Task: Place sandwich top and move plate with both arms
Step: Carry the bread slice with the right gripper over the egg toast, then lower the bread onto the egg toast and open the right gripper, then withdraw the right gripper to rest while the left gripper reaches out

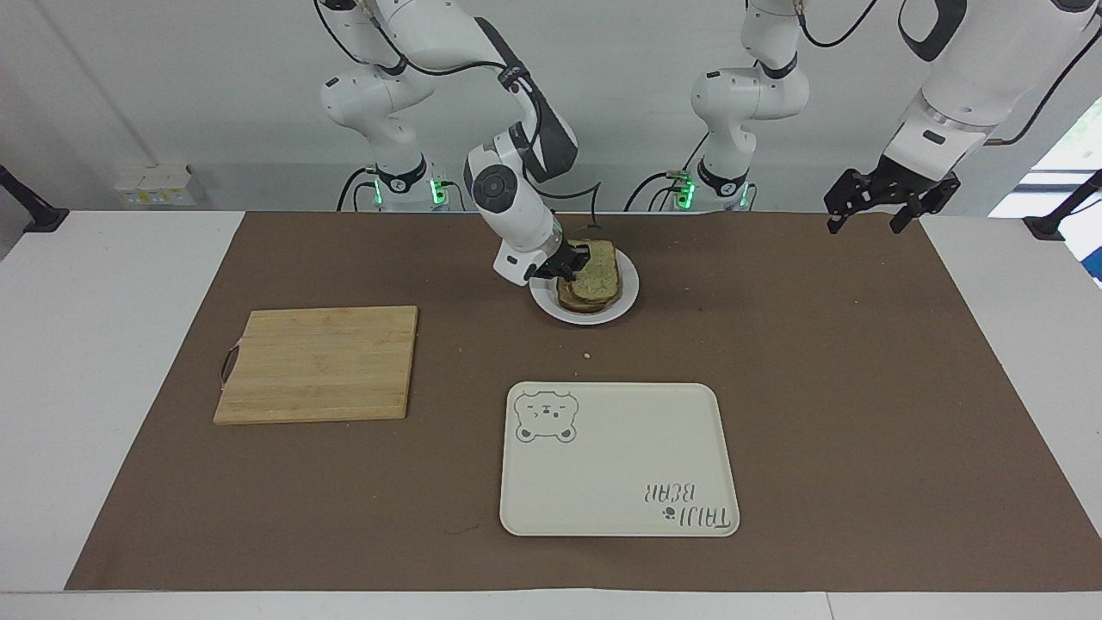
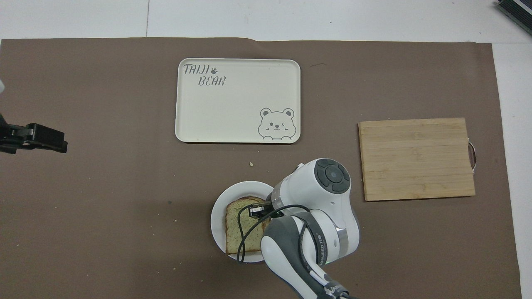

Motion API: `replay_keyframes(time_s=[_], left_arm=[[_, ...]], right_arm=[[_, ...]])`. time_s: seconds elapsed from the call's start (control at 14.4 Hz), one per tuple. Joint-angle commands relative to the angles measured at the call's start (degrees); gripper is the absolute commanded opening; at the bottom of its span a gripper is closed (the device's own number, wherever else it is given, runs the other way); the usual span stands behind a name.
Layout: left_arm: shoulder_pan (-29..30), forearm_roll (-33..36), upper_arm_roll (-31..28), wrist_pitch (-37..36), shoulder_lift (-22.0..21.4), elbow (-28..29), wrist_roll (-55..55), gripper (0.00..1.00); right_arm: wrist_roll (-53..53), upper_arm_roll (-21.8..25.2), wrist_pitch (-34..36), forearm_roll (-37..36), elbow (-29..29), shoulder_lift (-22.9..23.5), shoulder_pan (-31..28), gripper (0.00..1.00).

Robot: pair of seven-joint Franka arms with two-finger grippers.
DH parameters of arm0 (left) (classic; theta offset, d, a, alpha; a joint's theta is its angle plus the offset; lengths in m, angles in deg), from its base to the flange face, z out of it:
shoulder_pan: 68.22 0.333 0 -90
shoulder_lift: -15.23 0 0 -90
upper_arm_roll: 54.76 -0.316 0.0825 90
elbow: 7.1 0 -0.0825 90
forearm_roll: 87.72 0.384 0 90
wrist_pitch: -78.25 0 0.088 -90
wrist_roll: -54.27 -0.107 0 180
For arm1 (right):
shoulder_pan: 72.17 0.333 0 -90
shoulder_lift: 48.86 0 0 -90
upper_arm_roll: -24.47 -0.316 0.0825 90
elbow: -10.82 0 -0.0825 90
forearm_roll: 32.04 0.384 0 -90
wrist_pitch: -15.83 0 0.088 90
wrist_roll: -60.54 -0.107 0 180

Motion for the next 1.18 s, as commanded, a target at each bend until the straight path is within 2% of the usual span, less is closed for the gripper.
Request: replay_keyframes(time_s=[0.0, 0.21, 0.28, 0.55, 0.9, 1.11], left_arm=[[0.63, 0.99, 0.54, -1.24, -0.04, -0.92, 0.32, 1.00], [0.63, 0.99, 0.54, -1.15, -0.04, -0.92, 0.32, 1.00], [0.63, 0.99, 0.54, -1.24, -0.04, -0.92, 0.32, 1.00], [0.63, 0.99, 0.54, -1.15, -0.04, -0.92, 0.32, 1.00], [0.63, 0.99, 0.54, -1.15, -0.04, -0.92, 0.32, 1.00], [0.63, 0.99, 0.54, -1.24, -0.04, -0.92, 0.32, 1.00]], right_arm=[[-0.92, 0.16, -1.00, 1.01, 0.33, -0.04, -1.15, 0.99], [-0.92, 0.95, -0.82, 0.13, -0.02, -0.74, -1.68, 1.00], [-0.84, 0.87, -0.73, -1.09, -0.54, -1.01, -3.42, 1.00], [-0.84, 0.78, 5.93, -14.00, -5.81, -2.15, -8.87, 1.00], [-0.22, 0.78, 7.17, -22.00, -8.36, -5.05, -14.15, 1.00], [-0.13, 0.78, 11.64, -24.82, -12.40, -5.32, -17.50, 1.00]])
